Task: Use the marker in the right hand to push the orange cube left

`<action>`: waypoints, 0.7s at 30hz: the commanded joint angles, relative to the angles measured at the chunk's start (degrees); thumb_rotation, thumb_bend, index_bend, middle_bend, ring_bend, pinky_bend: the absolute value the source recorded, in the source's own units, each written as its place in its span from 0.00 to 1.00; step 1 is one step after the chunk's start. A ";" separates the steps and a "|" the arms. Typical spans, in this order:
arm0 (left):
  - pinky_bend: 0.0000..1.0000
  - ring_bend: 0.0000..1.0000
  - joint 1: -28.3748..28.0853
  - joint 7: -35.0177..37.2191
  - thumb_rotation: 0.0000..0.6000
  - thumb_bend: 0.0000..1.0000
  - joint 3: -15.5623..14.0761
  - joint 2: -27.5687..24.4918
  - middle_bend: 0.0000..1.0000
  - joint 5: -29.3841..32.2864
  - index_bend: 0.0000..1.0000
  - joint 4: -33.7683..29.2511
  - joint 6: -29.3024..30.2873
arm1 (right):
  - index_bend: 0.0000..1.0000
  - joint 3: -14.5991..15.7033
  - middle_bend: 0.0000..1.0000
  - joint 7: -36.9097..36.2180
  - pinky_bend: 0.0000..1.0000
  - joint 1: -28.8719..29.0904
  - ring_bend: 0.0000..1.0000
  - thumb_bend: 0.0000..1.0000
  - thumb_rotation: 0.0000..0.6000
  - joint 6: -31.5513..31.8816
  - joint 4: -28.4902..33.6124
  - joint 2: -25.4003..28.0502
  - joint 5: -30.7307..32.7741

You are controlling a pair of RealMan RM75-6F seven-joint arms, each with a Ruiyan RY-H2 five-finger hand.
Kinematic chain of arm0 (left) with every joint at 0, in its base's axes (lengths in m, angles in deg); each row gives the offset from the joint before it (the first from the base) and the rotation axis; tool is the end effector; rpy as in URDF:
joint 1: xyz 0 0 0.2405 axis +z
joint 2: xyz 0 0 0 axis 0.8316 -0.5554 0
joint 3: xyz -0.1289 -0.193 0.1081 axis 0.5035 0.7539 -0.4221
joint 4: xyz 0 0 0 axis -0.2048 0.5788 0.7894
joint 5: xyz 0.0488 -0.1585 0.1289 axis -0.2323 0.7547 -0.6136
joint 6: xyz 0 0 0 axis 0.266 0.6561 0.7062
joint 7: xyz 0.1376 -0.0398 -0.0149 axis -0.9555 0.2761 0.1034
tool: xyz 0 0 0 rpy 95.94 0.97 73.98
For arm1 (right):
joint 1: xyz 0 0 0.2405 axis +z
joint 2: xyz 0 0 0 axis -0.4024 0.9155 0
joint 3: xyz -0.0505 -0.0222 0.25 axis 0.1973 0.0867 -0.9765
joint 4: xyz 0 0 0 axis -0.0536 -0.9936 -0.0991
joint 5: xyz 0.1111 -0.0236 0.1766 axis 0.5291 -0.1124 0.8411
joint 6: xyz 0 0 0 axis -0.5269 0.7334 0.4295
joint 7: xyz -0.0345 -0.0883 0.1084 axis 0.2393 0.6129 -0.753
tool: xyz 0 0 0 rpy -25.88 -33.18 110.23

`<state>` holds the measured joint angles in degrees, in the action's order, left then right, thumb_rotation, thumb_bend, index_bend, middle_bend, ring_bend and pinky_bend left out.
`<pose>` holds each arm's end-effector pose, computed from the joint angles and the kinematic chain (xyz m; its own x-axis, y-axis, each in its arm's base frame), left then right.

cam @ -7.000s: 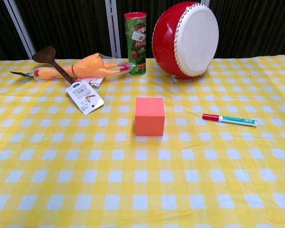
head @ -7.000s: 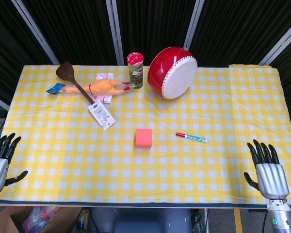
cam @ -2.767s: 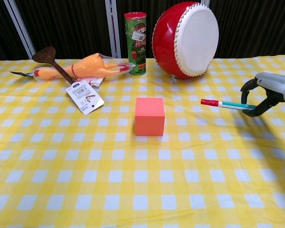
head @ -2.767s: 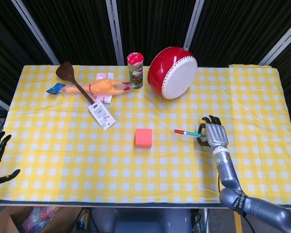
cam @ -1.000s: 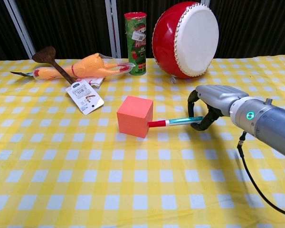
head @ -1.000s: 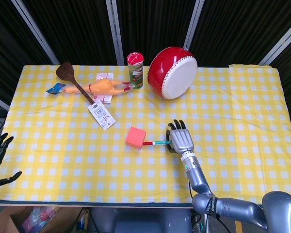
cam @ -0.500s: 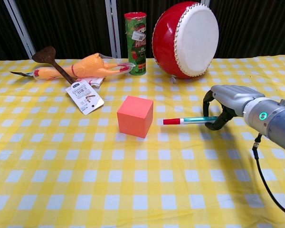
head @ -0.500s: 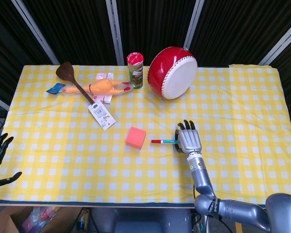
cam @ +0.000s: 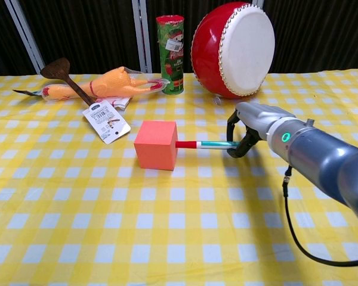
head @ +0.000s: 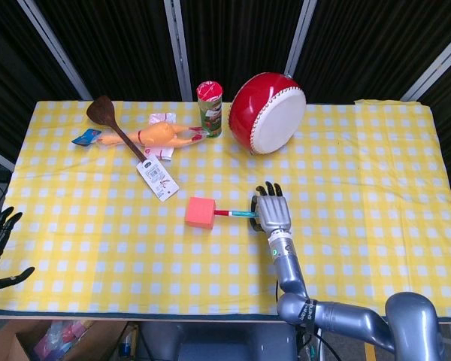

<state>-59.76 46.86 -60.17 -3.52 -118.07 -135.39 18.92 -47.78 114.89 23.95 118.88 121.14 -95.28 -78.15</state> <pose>-0.3160 0.1649 0.1718 0.4193 0.0134 0.9078 0.9068 -0.0541 -0.4180 -0.1093 -0.3531 -0.0793 0.3214 -0.3155 0.8928 -0.9449 -0.0454 0.3241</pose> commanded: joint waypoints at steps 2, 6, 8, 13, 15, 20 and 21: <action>0.00 0.00 -0.05 0.51 1.00 0.00 -0.03 -0.18 0.00 0.04 0.00 -0.07 -0.11 | 0.65 -0.77 0.20 0.96 0.00 1.65 0.00 0.55 1.00 0.10 -0.96 -2.01 0.75; 0.00 0.00 -0.04 0.68 1.00 0.00 -0.14 -0.30 0.00 -0.16 0.00 -0.07 -0.08 | 0.65 -0.65 0.20 1.56 0.00 2.38 0.00 0.55 1.00 0.30 -1.28 -3.09 0.82; 0.00 0.00 -0.01 0.67 1.00 0.00 -0.17 -0.30 0.00 -0.25 0.00 -0.05 0.02 | 0.65 -0.63 0.20 1.75 0.00 2.67 0.00 0.55 1.00 0.29 -1.43 -3.52 0.90; 0.00 0.00 0.10 0.69 1.00 0.00 -0.18 -0.33 0.00 -0.08 0.00 -0.11 0.08 | 0.65 -0.51 0.20 1.99 0.00 3.00 0.00 0.55 1.00 0.66 -1.64 -4.01 0.67; 0.00 0.00 0.18 0.68 1.00 0.00 -0.21 -0.38 0.00 -0.07 0.00 -0.15 0.17 | 0.65 -0.47 0.20 2.20 0.00 2.50 0.00 0.55 1.00 1.55 -1.30 -3.36 0.82; 0.00 0.00 0.19 0.50 1.00 0.00 -0.27 -0.36 0.00 -0.07 0.00 -0.12 0.11 | 0.65 0.05 0.20 2.43 0.00 1.10 0.00 0.55 1.00 3.37 1.30 -1.62 0.77; 0.00 0.00 0.17 0.41 1.00 0.00 -0.26 -0.33 0.00 -0.03 0.00 -0.11 0.07 | 0.65 0.11 0.20 2.47 0.00 0.89 0.00 0.55 1.00 3.65 1.73 -1.42 0.81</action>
<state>-59.58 47.29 -60.43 -3.87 -118.12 -135.51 19.01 -47.86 117.26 25.32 121.96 122.16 -97.21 -77.36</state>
